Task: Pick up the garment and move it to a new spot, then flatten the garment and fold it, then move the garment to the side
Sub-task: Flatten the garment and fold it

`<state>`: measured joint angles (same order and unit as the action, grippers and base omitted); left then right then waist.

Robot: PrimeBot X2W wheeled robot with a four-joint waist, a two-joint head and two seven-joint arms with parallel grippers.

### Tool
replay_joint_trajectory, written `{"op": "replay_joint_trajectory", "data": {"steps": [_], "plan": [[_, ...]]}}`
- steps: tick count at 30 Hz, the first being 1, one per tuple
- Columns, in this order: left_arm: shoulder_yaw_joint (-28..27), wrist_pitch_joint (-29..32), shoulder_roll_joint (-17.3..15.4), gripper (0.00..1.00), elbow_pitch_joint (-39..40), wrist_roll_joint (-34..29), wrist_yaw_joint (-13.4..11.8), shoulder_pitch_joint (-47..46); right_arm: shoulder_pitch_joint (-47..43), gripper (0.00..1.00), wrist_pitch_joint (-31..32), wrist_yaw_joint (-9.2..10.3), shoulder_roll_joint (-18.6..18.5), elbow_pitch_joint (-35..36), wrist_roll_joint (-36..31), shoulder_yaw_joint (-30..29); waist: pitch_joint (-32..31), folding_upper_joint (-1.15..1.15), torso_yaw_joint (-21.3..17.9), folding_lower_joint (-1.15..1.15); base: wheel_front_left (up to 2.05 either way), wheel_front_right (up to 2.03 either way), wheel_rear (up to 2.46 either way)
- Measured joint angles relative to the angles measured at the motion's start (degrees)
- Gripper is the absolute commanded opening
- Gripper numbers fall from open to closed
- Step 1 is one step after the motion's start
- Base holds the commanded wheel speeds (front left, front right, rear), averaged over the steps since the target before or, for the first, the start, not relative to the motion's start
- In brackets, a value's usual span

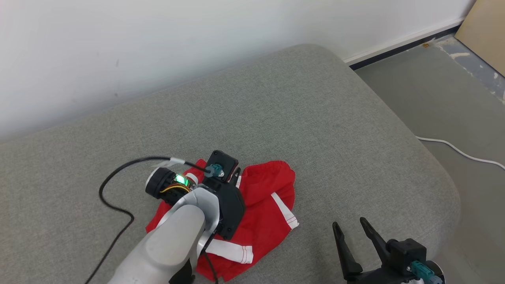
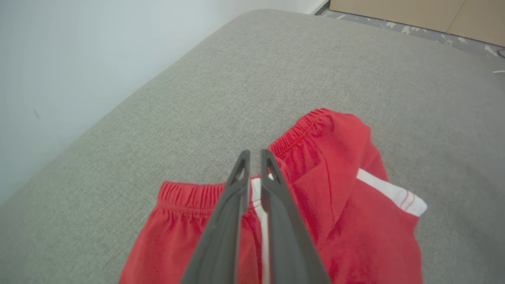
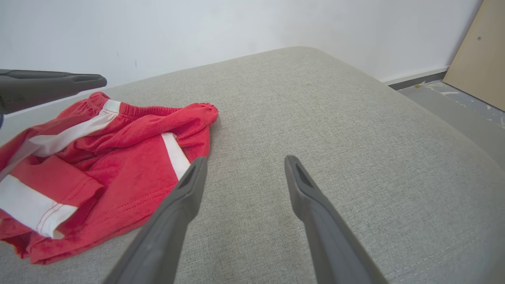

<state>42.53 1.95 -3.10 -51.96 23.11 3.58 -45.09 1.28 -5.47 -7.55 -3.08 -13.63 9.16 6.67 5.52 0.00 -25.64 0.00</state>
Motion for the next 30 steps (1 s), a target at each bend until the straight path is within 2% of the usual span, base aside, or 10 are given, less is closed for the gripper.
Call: {"op": "replay_joint_trajectory", "data": {"steps": [7,13,14,15,18,19,21,23,24,30], "plan": [[1.92,9.25,-0.09,1.00,-5.27,-0.56,0.21,-2.37,0.02,1.00,0.05,0.00,-0.08,0.27,0.30,0.91,0.97,0.00,-0.69,0.00,0.00,0.00,0.00],[2.32,12.85,-0.34,0.98,-7.34,-0.16,-0.08,-4.66,0.81,1.00,-0.59,0.00,-0.08,0.14,0.54,1.04,2.87,0.00,-1.73,0.00,0.00,0.00,0.00],[2.45,13.58,-0.42,0.82,-7.82,-0.16,-0.12,-4.87,0.95,1.00,-0.63,0.00,-0.08,0.07,0.62,1.05,3.17,0.00,-1.89,0.00,0.00,0.00,0.00],[2.58,14.59,-0.47,0.75,-8.32,-0.14,-0.05,-4.99,1.01,1.00,-0.70,0.00,-0.07,-0.05,0.69,1.08,3.44,0.00,-2.06,0.00,0.00,0.00,0.00],[2.92,17.40,-0.44,0.59,-9.50,0.32,0.31,-5.20,1.02,1.00,-1.12,0.00,-0.05,-0.43,0.82,1.08,3.96,0.00,-2.44,0.00,0.00,0.00,0.00],[2.94,17.75,-0.43,0.59,-9.56,0.60,0.47,-5.37,1.04,1.00,-1.19,0.00,-0.04,-0.54,0.84,1.03,4.06,0.00,-2.47,0.00,0.00,0.00,0.00],[3.08,17.90,-0.33,0.45,-9.54,0.68,0.53,-5.56,1.10,1.00,-1.22,0.00,-0.03,-0.81,0.85,1.03,4.17,0.00,-2.38,0.00,0.00,0.00,0.00],[3.14,17.90,-0.29,0.12,-9.50,0.71,0.53,-5.56,1.16,1.00,-1.31,0.00,-0.03,-0.91,0.85,1.09,4.23,0.00,-2.30,0.00,0.00,0.00,0.00],[3.26,17.15,-0.31,0.00,-9.16,0.80,0.43,-5.59,1.39,1.00,-1.43,0.00,0.01,-1.03,0.89,1.25,4.35,0.00,-2.12,0.00,0.00,0.00,0.00],[1.76,9.91,-0.35,0.00,-6.28,1.63,-1.58,-5.88,1.82,1.00,-1.63,0.00,0.04,-1.36,0.91,1.08,4.35,0.00,-1.35,0.00,0.00,0.00,0.00]]}}
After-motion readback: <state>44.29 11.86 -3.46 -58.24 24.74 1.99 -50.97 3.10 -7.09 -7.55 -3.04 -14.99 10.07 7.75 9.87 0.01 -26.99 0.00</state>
